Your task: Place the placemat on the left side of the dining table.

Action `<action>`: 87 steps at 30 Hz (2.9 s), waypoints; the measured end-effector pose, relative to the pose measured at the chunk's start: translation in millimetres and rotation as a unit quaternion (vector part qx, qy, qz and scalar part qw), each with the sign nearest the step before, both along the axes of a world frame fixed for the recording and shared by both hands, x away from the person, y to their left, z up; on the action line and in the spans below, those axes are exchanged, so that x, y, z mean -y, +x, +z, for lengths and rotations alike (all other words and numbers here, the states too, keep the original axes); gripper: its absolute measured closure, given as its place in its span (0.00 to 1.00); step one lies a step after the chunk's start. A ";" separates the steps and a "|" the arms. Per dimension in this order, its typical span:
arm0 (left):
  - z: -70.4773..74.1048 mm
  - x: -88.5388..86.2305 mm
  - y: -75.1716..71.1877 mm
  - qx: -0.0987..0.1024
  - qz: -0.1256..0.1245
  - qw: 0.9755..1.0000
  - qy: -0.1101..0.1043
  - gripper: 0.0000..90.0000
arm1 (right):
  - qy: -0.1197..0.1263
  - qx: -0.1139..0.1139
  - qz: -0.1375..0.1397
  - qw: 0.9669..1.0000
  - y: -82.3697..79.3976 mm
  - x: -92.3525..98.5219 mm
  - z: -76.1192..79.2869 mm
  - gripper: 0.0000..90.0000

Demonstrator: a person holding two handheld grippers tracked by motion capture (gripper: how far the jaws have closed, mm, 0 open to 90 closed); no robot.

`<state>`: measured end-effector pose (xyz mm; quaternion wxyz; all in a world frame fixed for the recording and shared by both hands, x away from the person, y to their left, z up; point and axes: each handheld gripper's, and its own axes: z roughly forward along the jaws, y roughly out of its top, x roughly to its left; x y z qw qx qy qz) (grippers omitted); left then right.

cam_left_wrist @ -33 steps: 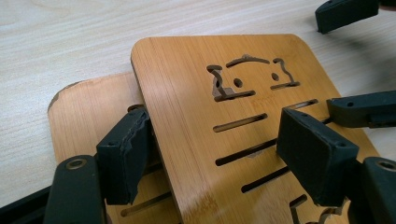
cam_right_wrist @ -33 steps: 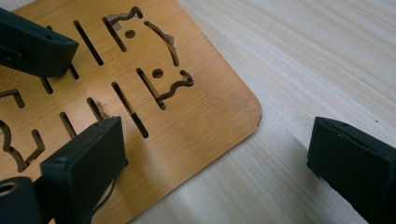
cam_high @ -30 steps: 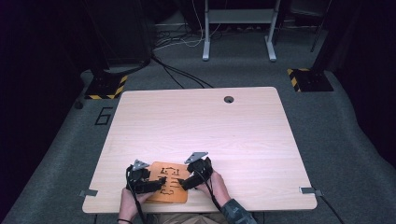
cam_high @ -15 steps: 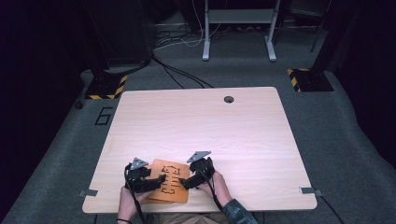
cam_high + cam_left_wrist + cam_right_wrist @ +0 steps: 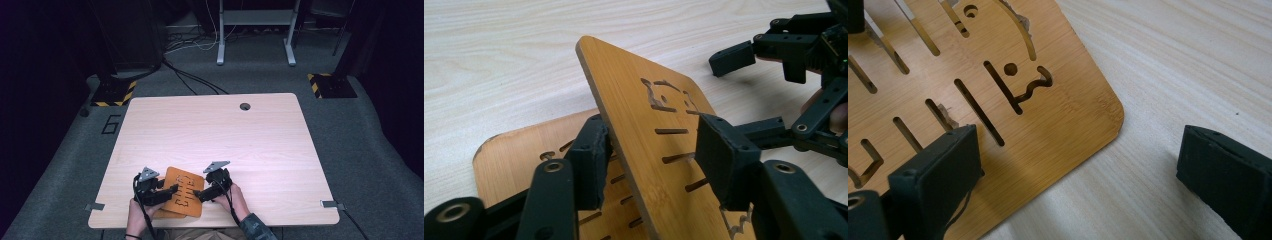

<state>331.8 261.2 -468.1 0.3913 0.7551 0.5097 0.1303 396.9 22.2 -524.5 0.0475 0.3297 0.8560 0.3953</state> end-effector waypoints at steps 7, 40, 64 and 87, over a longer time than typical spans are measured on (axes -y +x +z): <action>4.3 2.0 -1.8 0.004 -0.011 1.000 -0.007 0.62 | 0.007 -0.005 0.001 1.000 0.3 3.4 -0.1 0.03; 17.8 24.2 9.0 0.010 -0.060 0.992 -0.110 0.88 | -0.022 0.052 -0.077 0.995 -14.5 51.5 2.4 0.08; 46.1 15.1 13.6 0.048 -0.059 0.989 -0.128 0.95 | -0.042 0.070 -0.188 0.979 -18.2 142.1 4.9 0.00; 64.1 -17.1 24.2 0.070 -0.020 0.991 -0.109 0.95 | -0.073 0.054 -0.257 0.962 -7.2 186.6 -5.4 0.00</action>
